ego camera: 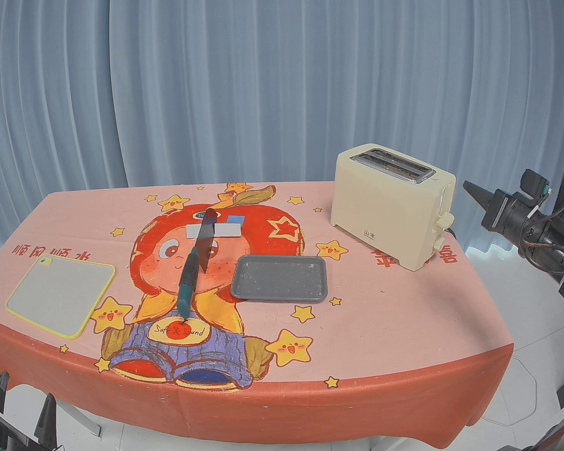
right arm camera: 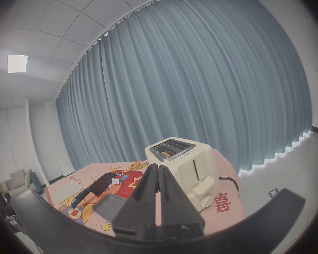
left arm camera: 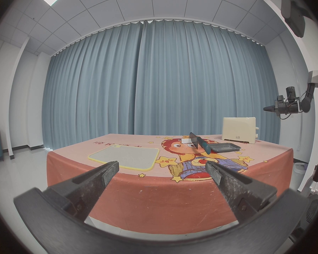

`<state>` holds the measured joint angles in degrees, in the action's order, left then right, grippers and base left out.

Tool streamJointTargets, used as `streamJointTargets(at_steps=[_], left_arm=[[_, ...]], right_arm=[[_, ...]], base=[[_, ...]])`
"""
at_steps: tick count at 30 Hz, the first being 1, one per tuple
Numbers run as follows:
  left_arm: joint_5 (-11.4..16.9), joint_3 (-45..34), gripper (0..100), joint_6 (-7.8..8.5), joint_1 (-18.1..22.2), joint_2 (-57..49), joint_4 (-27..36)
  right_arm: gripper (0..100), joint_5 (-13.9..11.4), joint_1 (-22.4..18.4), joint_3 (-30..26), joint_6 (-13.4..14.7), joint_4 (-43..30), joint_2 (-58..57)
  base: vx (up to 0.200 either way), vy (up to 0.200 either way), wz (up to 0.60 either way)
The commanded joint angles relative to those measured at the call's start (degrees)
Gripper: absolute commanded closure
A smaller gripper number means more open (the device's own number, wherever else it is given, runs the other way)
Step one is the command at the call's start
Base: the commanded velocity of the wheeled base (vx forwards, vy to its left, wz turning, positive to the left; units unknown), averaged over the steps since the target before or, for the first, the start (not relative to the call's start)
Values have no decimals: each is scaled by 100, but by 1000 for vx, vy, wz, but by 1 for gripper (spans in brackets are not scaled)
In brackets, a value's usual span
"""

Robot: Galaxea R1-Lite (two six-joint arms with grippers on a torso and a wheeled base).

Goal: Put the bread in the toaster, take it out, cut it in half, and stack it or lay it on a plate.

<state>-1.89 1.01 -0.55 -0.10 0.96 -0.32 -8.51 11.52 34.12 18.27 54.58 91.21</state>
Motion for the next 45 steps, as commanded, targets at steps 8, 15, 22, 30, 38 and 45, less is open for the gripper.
streamJointTargets(at_steps=[8,15,22,30,38,45], left_arm=[[-4,-101,0,-7,1,9,-3],[-4,-101,0,2,1,9,-3],[-4,-101,0,-7,1,9,-3],[-4,-101,0,-7,1,9,-3],[-4,-101,0,2,1,9,-3],[-4,-101,0,2,1,9,-3]], right_arm=[[100,-2,-106,-213,36,18,-508],[100,16,-62,-441,-17,18,-666],[100,130,87,-450,36,-9,-974],[100,139,245,-547,-17,9,-982],[100,130,245,-573,-26,0,-1009],[100,130,263,-564,-43,0,-1053]], base=[[0,0,0],[0,0,0],[0,0,0],[0,0,0],[0,0,0],[0,0,0]])
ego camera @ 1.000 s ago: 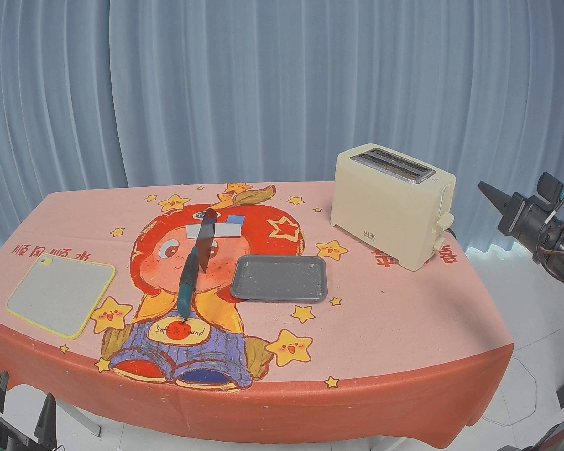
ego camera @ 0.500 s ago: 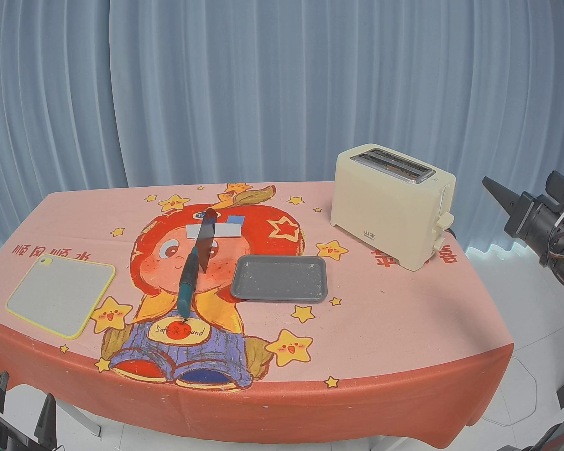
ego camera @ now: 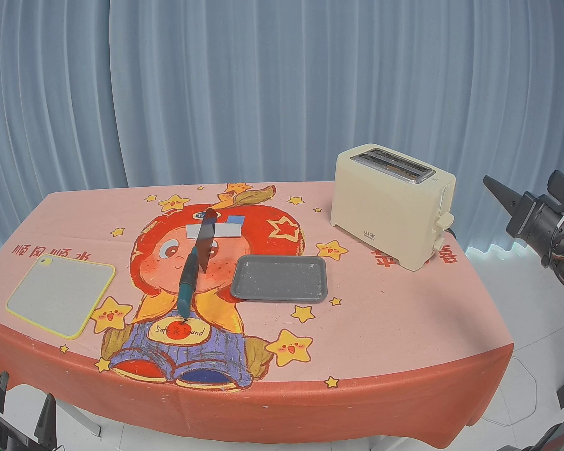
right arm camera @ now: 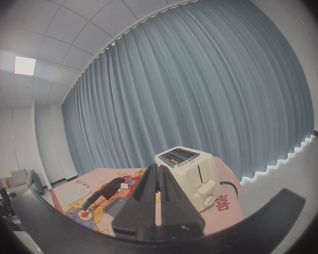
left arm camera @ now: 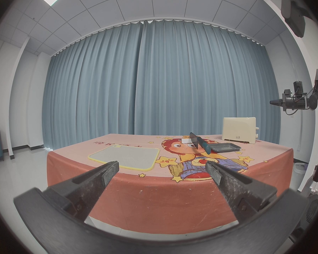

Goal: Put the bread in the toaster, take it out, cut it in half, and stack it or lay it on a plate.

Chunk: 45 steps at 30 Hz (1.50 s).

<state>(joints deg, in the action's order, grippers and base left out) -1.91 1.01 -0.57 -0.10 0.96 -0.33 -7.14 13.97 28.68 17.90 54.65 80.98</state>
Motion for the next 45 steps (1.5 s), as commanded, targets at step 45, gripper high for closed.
streamJointTargets(at_steps=[45], left_arm=[[-2,-101,0,-4,1,9,-2]], right_arm=[[100,2,290,-205,-85,-16,-3]], base=[[0,0,0]])
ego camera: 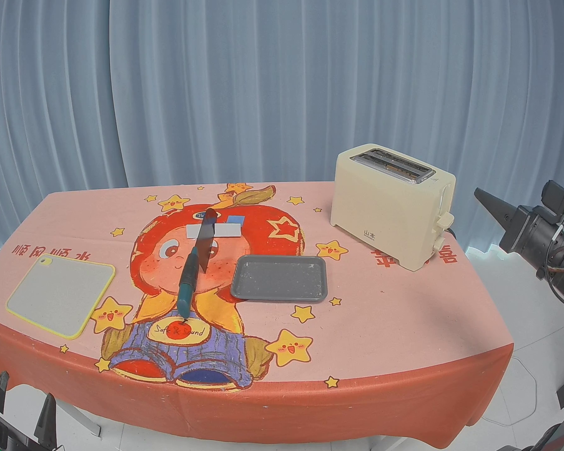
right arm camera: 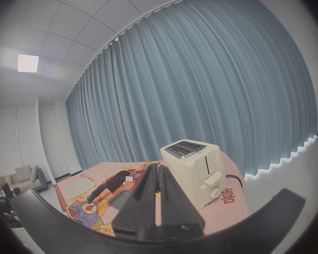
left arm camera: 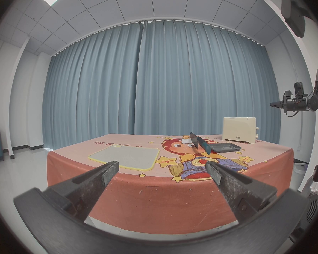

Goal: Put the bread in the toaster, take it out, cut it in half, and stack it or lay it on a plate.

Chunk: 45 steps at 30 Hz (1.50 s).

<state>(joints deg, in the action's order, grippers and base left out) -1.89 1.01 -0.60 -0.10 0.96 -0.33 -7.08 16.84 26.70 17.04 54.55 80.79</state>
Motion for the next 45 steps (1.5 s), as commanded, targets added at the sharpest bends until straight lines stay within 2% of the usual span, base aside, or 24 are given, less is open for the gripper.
streamJointTargets(at_steps=[1,45], left_arm=[[-4,-101,0,7,1,9,-2],[-4,-101,0,7,1,9,-2]], right_arm=[[100,-4,4,-7,1,-6,16],[100,5,66,-130,-8,-68,42]], base=[[0,0,0],[0,0,0]])
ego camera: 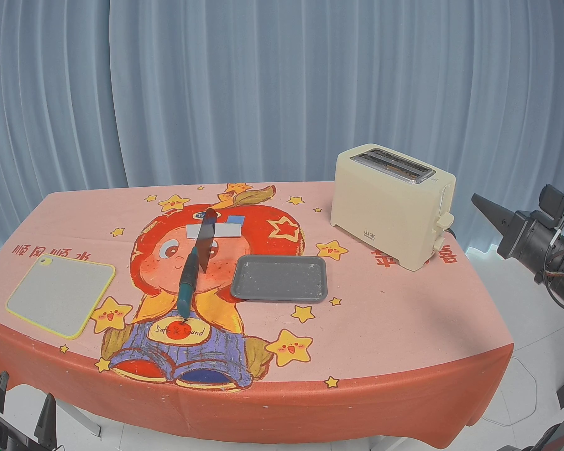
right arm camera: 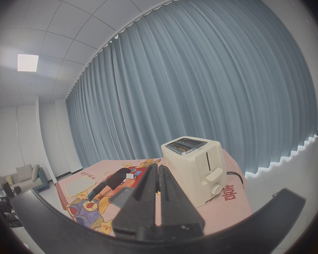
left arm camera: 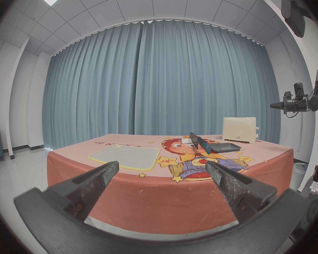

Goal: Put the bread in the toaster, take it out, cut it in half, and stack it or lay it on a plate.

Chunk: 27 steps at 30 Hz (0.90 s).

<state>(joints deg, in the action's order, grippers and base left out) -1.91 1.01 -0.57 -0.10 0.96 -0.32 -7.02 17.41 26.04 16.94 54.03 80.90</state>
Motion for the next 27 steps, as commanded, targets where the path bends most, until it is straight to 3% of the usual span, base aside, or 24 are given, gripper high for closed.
streamJointTargets(at_steps=[1,15,27], left_arm=[[-2,-101,0,-4,1,9,-3],[-2,-101,0,-4,1,9,-3],[-2,-101,0,-4,1,9,-3]], right_arm=[[100,-1,26,-134,-7,-24,40],[100,-1,-27,-213,-33,-15,295],[100,-10,-431,-143,-42,64,576]], base=[[0,0,0],[0,0,0],[0,0,0]])
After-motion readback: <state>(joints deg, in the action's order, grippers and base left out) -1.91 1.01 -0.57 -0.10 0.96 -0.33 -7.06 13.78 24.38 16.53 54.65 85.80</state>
